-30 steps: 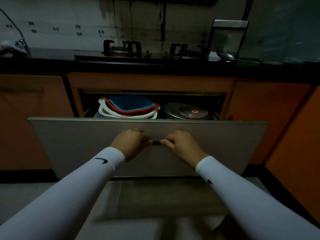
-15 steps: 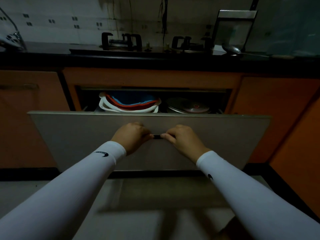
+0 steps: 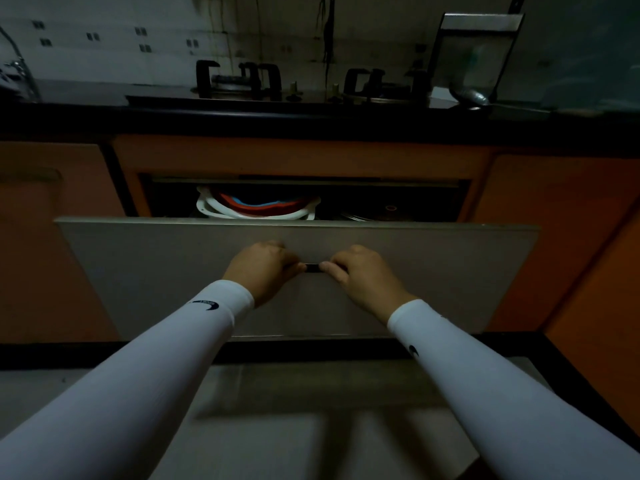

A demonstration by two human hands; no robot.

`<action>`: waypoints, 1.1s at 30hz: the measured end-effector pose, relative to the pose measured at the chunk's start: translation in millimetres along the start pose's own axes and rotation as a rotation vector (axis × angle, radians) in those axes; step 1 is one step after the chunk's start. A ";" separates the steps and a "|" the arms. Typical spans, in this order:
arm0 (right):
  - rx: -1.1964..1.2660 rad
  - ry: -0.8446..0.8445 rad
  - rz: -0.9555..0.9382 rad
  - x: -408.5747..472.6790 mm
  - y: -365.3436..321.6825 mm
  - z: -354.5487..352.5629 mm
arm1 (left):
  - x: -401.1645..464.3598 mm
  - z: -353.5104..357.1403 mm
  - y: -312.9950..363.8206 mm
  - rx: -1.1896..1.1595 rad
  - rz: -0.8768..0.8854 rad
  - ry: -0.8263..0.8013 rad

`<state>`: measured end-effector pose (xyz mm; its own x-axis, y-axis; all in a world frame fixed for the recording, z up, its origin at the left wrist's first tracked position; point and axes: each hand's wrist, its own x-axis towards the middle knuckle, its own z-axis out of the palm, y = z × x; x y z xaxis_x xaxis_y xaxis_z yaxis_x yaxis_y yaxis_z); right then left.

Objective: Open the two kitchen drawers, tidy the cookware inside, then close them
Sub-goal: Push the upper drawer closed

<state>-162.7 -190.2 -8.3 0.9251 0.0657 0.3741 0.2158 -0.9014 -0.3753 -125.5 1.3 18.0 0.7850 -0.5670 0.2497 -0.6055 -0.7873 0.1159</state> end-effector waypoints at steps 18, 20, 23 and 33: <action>0.003 0.081 -0.020 39.4 21.3 18.3 | 37.9 8.8 -15.8 -0.019 -0.010 0.024; -0.003 0.073 -0.019 43.8 23.6 20.3 | 42.6 9.7 -18.1 -0.027 -0.006 0.028; 0.003 0.088 -0.019 50.4 26.8 22.8 | 50.3 11.8 -21.9 -0.017 -0.001 0.038; -0.012 0.098 -0.010 75.6 35.9 29.5 | 76.3 19.0 -34.5 -0.029 -0.003 0.084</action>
<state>-75.7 -204.9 -18.5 0.8879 0.0330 0.4589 0.2204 -0.9060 -0.3613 -42.2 -19.3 14.8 0.7738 -0.5411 0.3293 -0.6076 -0.7810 0.1445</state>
